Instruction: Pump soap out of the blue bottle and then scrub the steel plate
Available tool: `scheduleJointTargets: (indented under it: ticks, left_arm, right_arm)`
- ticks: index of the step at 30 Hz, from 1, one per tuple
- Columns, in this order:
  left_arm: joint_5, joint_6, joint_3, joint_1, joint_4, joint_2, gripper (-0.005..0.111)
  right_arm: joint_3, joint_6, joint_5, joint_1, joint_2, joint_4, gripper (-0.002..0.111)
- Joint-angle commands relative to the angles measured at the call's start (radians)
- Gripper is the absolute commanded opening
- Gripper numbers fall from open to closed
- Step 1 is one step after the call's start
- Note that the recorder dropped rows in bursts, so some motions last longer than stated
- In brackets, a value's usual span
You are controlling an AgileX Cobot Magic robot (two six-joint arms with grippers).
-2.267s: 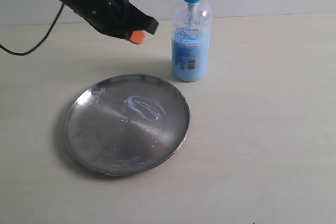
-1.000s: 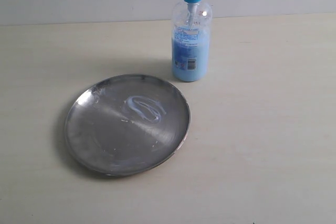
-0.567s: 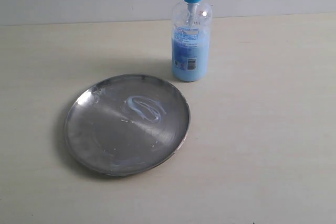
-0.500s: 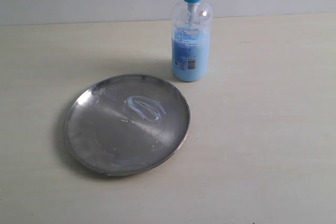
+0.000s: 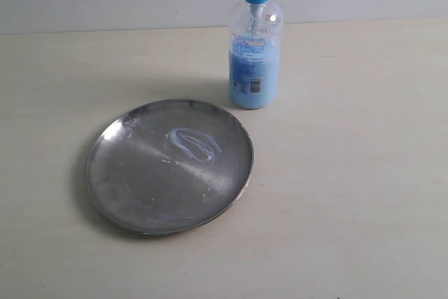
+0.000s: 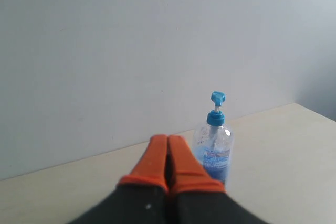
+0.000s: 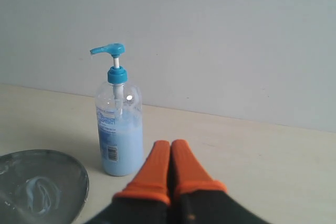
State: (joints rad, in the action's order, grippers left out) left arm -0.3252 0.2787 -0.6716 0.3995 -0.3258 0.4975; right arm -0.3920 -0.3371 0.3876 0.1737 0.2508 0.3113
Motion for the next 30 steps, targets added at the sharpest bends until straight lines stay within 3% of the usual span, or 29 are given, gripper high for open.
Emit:
scheduleJointTargets:
  ticks: [1, 17, 30]
  left_arm:
    - [0.008, 0.002, 0.008, -0.002, 0.002, -0.003, 0.000]
    - [0.006, 0.002, 0.026, -0.002, 0.002, -0.022, 0.000]
    - [0.006, 0.002, 0.181, -0.007, 0.029, -0.217, 0.000]
  right_arm:
    - [0.006, 0.001, -0.012, 0.002, -0.007, 0.002, 0.000]
    - [0.006, 0.001, -0.012, 0.002, -0.007, 0.002, 0.000]
    - [0.006, 0.001, -0.012, 0.002, -0.007, 0.002, 0.000]
